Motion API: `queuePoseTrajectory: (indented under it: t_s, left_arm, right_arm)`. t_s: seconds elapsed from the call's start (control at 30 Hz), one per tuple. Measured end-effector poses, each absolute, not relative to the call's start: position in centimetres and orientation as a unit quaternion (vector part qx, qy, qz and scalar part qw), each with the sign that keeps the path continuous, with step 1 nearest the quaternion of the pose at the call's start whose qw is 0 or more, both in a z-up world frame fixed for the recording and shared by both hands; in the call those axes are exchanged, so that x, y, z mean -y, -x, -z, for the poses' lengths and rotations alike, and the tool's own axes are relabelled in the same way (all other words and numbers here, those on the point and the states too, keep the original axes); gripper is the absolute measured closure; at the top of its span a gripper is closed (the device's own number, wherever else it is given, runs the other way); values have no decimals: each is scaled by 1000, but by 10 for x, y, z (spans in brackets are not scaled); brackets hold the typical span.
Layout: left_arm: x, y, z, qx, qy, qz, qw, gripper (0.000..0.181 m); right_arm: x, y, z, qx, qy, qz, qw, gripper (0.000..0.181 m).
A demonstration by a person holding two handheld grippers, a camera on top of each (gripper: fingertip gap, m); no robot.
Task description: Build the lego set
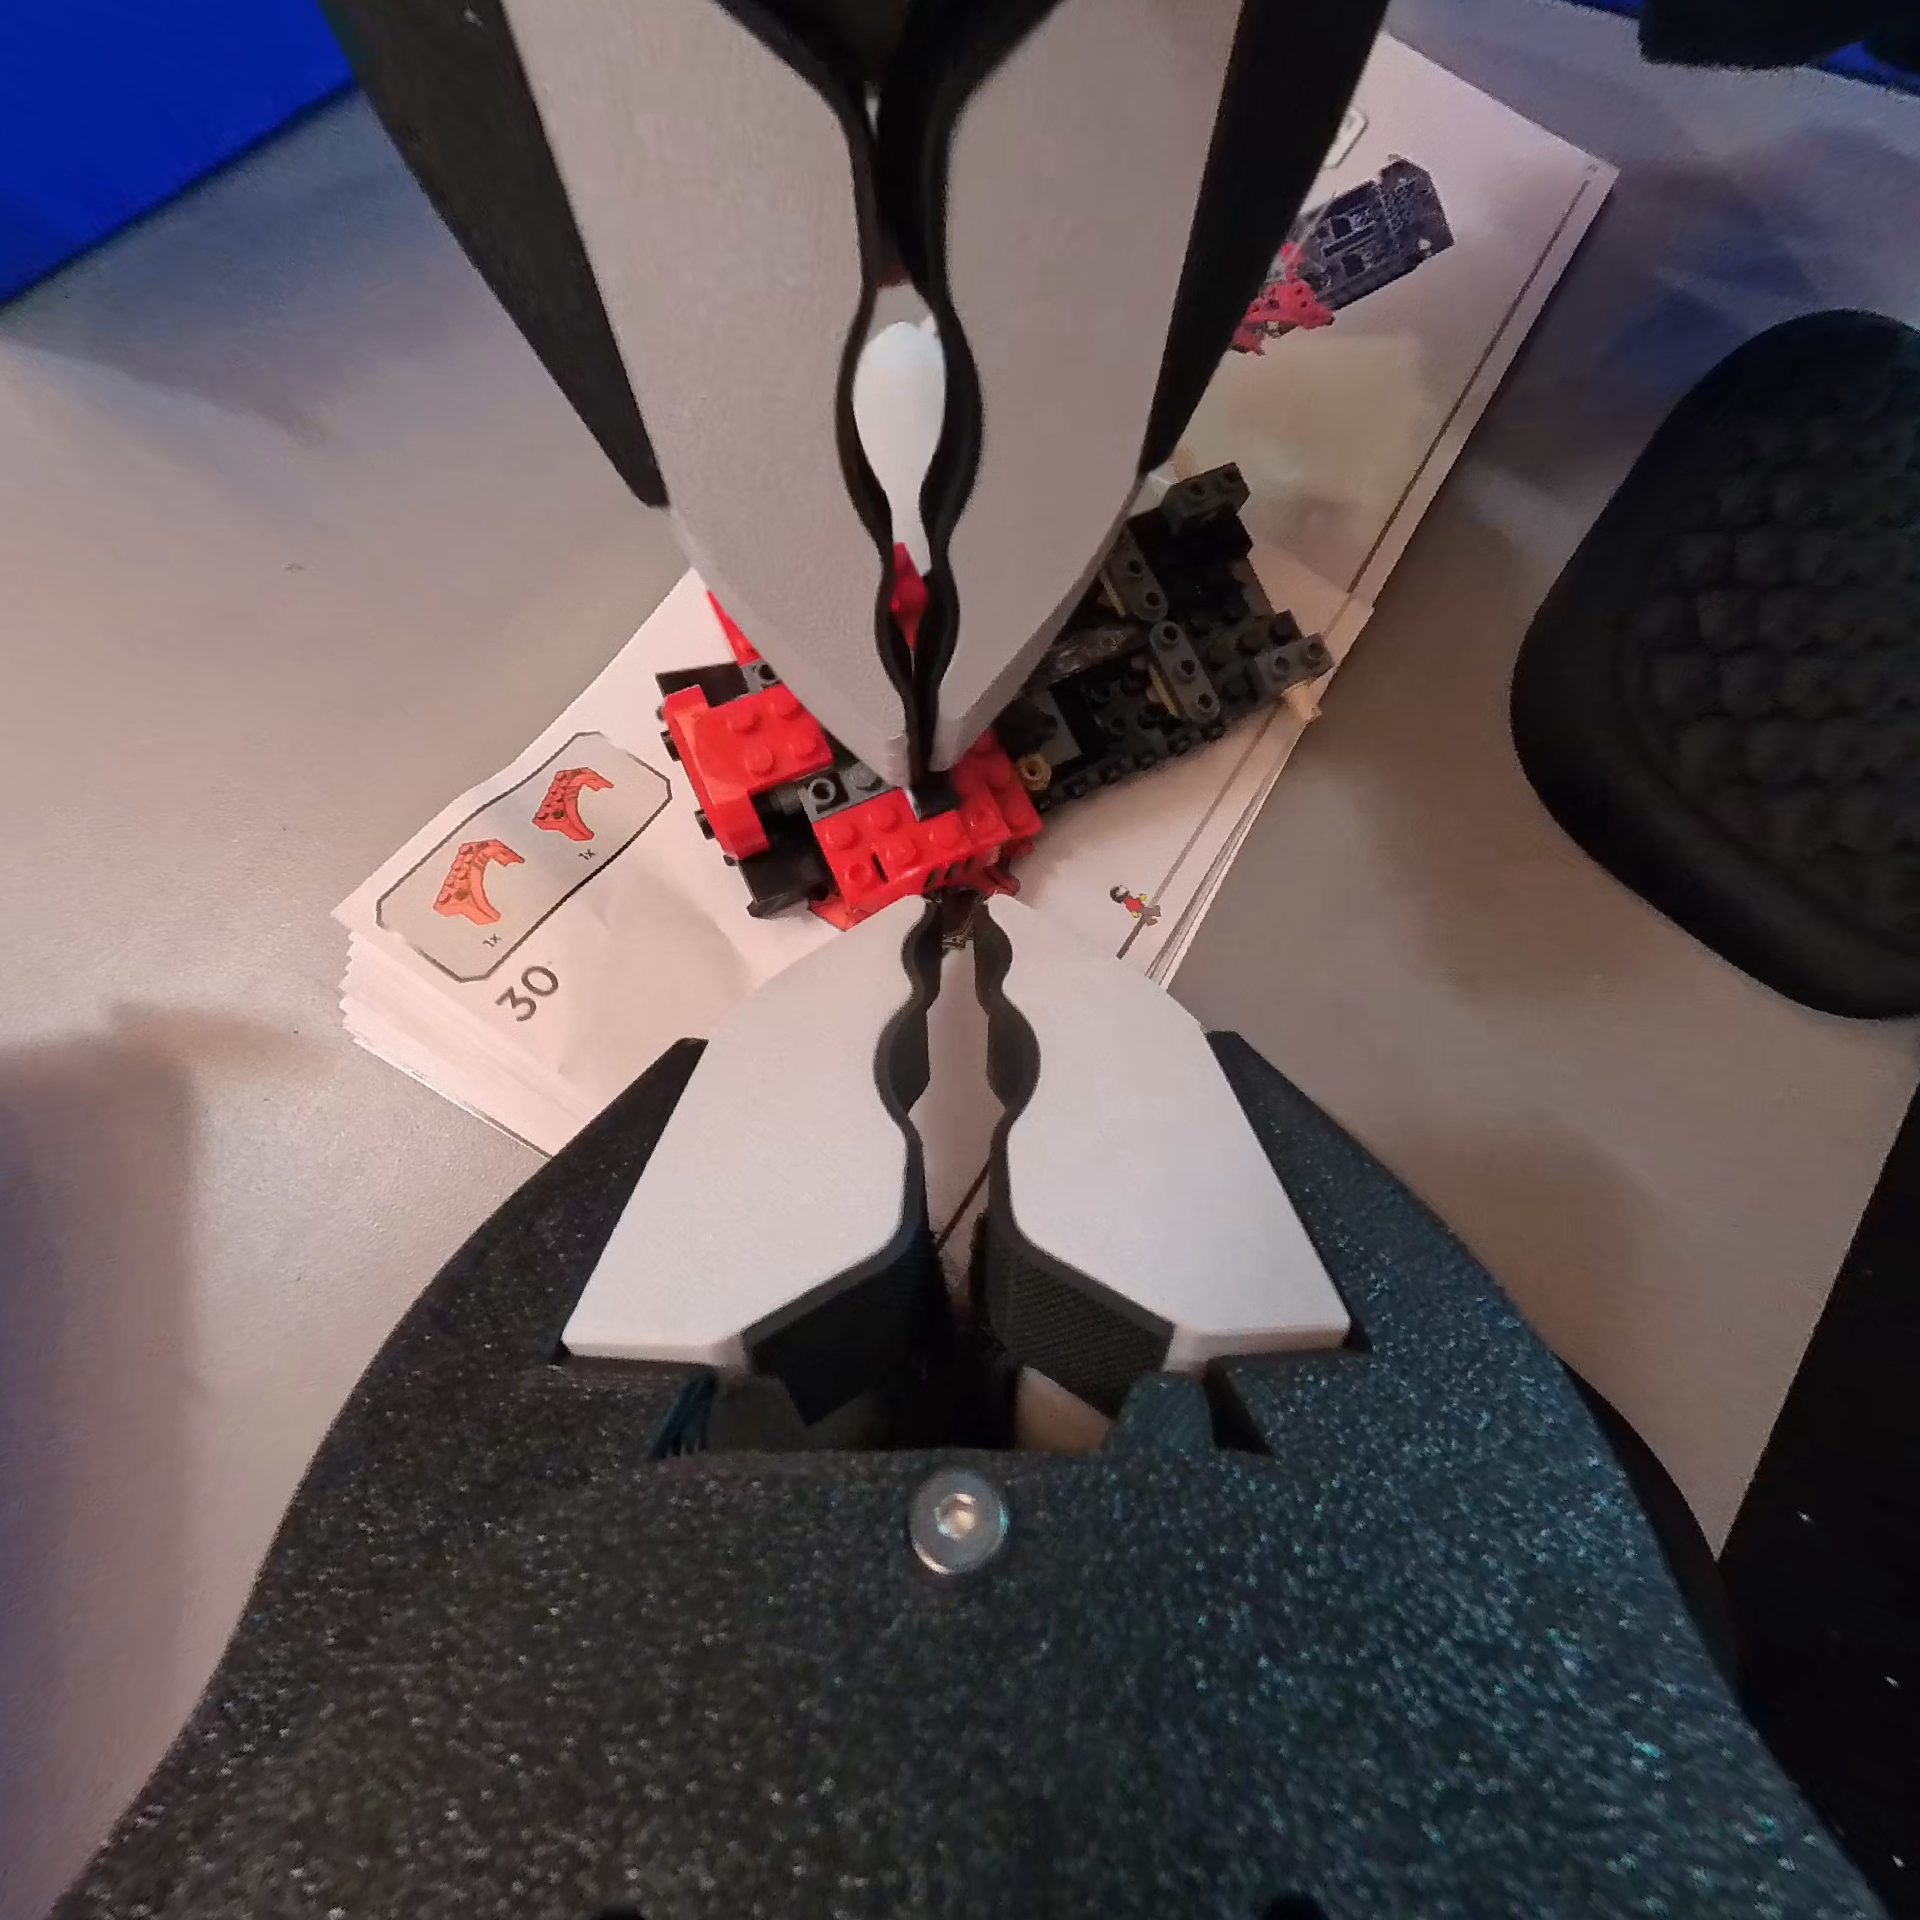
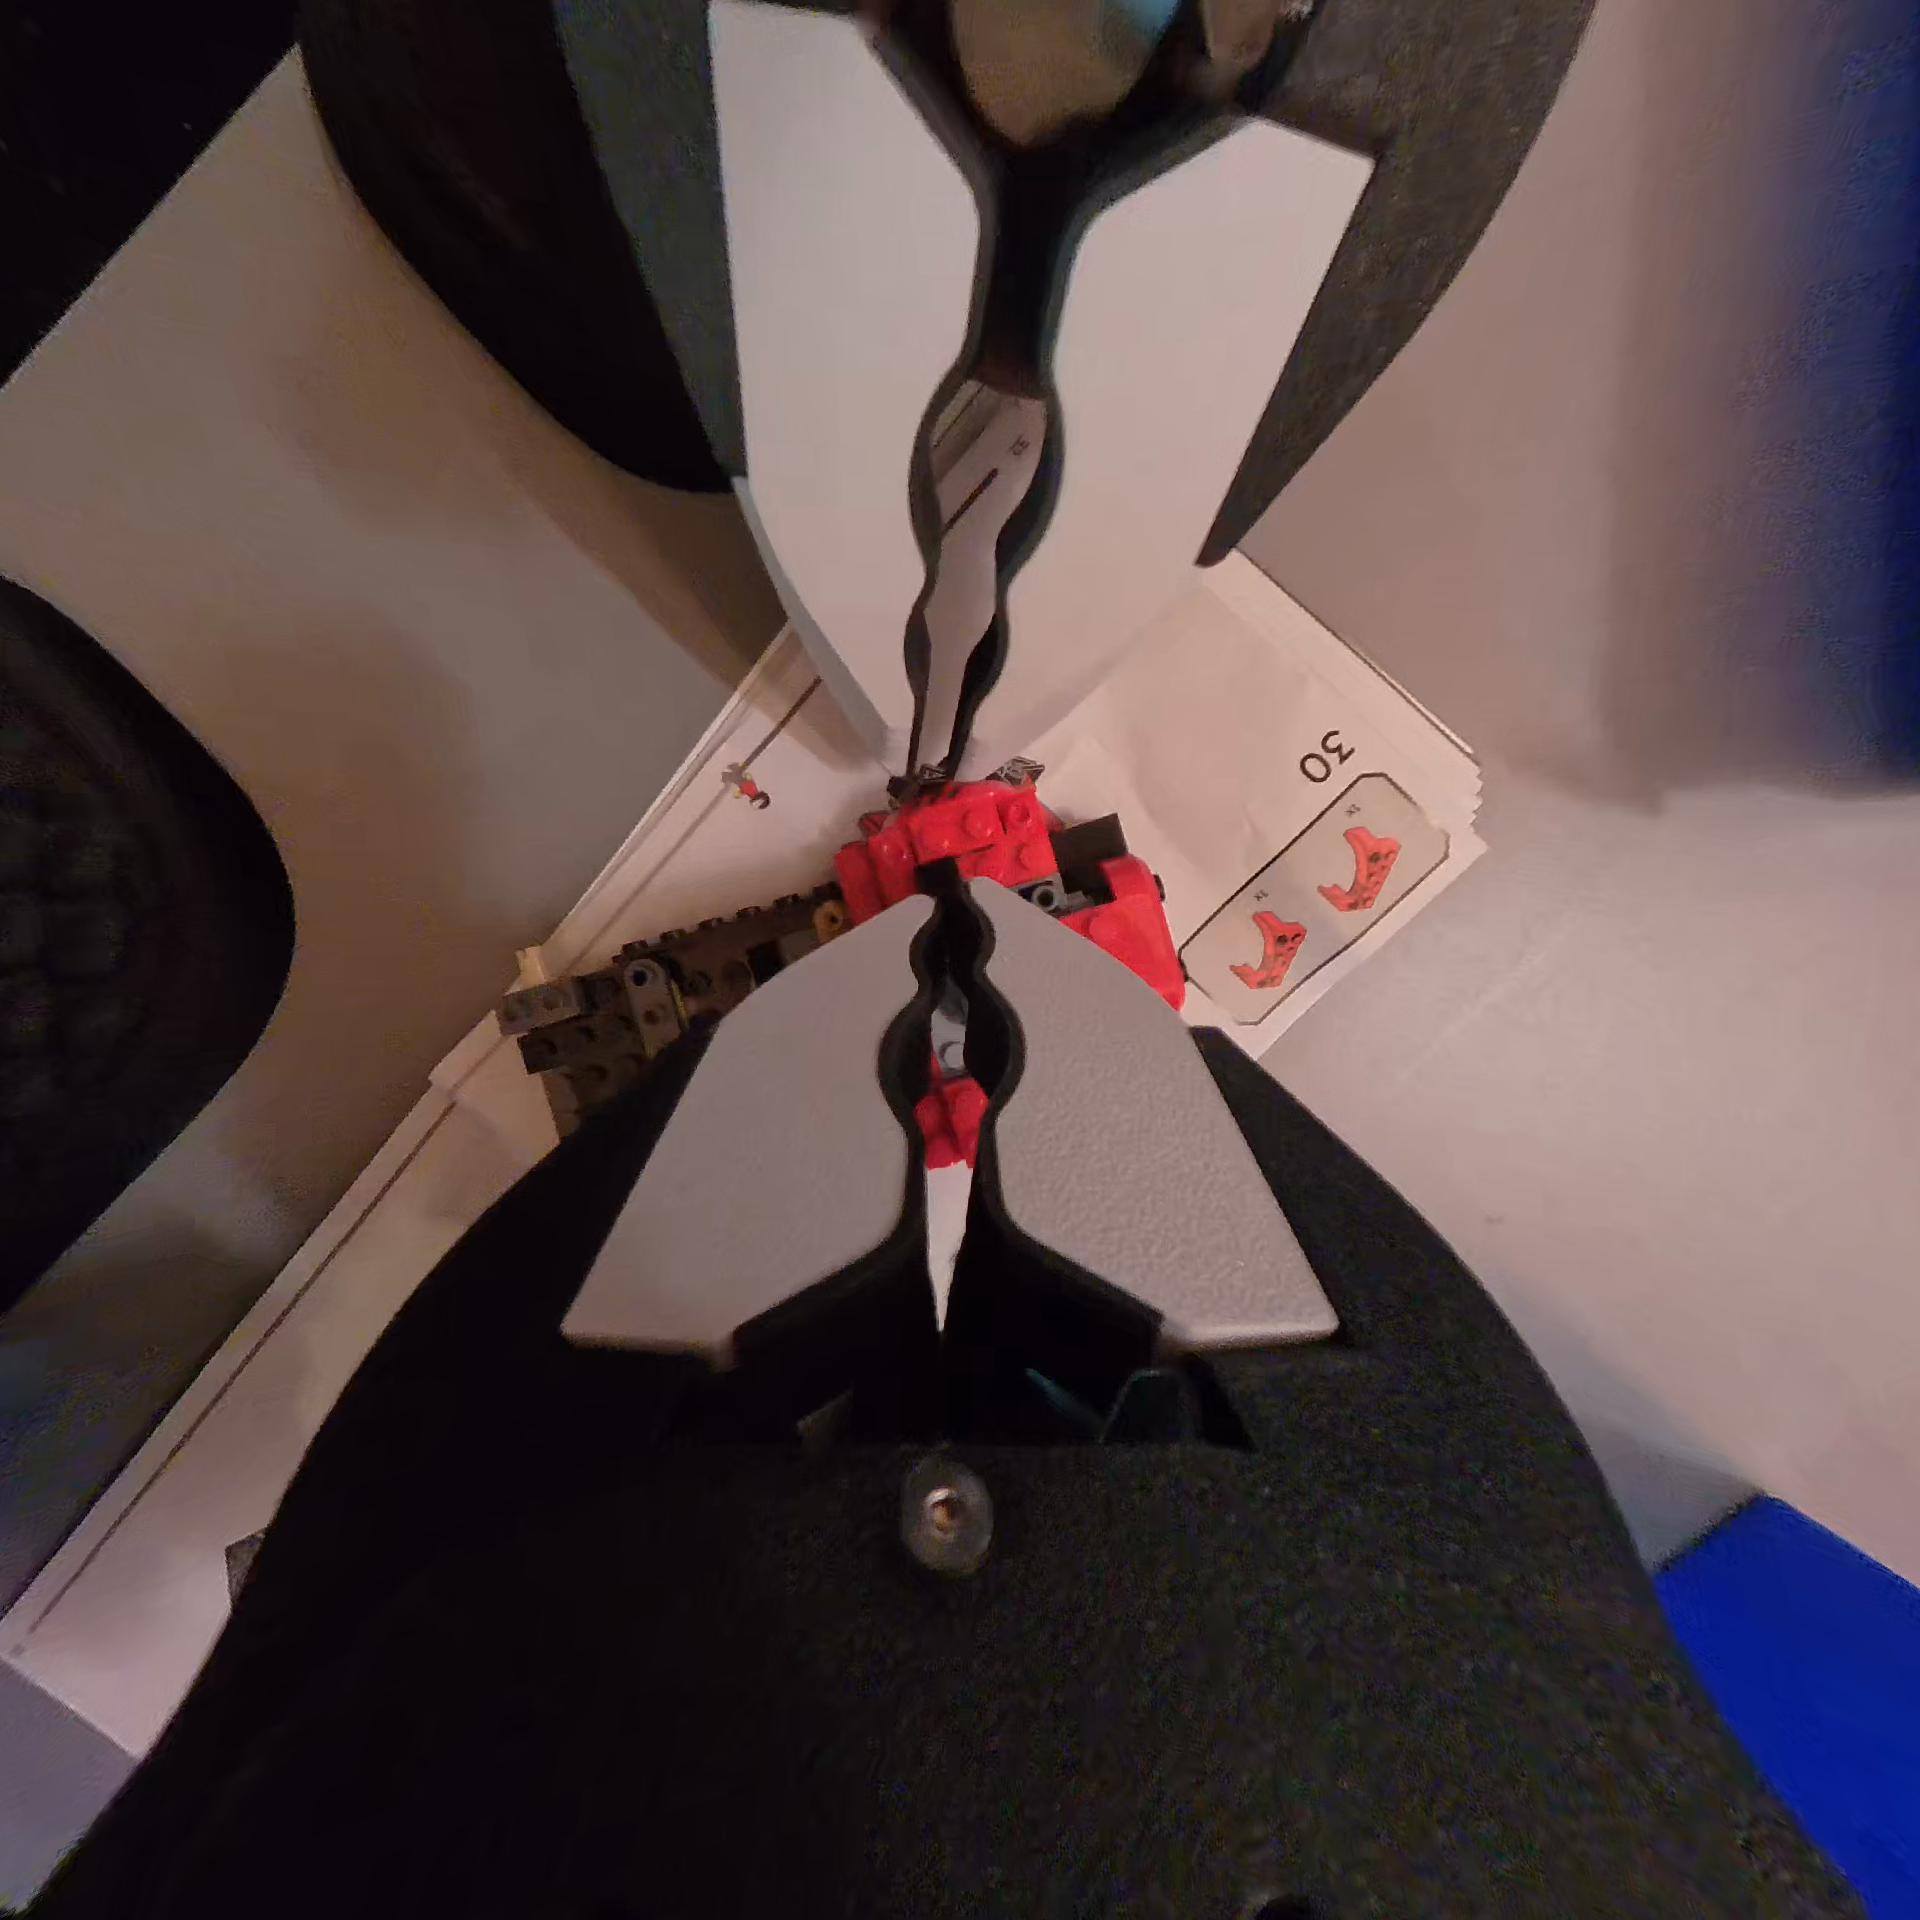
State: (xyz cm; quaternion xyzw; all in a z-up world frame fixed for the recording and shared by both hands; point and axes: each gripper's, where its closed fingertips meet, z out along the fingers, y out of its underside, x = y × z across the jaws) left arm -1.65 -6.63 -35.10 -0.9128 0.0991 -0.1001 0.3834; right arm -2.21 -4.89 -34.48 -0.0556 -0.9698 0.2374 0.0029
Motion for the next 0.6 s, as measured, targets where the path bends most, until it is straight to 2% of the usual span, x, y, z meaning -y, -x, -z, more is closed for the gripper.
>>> queuePoseTrajectory:
  t_s: [0.6]
  left_arm:
    - [65, 15, 356, -107, 918, 95, 370, 179]
  right_arm:
    - [53, 21, 344, 972, 65, -225, -19, 181]
